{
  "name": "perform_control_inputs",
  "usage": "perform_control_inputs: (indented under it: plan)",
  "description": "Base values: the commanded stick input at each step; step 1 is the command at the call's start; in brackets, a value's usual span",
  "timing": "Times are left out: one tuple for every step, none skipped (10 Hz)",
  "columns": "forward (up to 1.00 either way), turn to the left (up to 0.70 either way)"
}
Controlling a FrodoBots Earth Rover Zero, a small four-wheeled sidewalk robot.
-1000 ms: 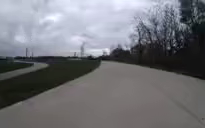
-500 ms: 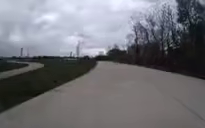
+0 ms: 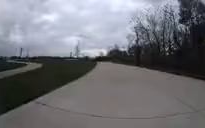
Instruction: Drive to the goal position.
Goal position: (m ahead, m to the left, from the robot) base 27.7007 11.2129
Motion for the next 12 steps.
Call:
perform_control_inputs:
  plan:
    - [1.0,0.0]
    - [1.0,0.0]
    - [1.0,0.0]
    - [1.0,0.0]
    - [1.0,0.0]
    - [1.0,0.0]
    - [1.0,0.0]
    - [1.0,0.0]
    - [1.0,0.0]
    - [1.0,0.0]
    - [1.0,0.0]
    - [1.0,0.0]
